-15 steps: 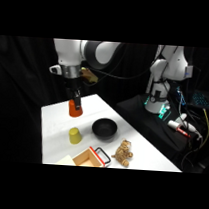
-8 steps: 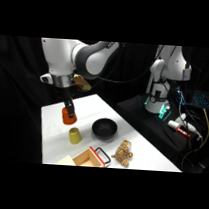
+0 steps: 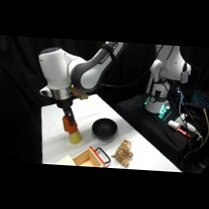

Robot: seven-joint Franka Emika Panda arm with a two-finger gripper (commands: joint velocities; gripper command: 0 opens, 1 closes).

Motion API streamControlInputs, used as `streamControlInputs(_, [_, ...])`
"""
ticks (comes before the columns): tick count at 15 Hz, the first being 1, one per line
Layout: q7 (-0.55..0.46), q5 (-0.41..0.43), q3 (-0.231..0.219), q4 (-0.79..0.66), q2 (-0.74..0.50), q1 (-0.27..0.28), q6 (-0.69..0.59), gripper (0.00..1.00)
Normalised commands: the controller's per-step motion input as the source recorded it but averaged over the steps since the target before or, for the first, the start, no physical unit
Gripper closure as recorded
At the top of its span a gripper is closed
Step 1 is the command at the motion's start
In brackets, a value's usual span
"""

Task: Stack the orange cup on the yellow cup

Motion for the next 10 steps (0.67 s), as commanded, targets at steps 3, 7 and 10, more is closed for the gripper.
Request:
streamControlInputs(3, [-0.18, 0.141, 0.116, 0.14, 0.12, -0.095, -0.06, 0.5])
streamControlInputs(7, [-0.15, 0.092, 0.074, 0.12, 0.09, -0.069, -0.02, 0.06])
streamControlInputs(10, [-0.11, 0.064, 0.046, 0.11, 0.08, -0.059, 0.01, 0.0])
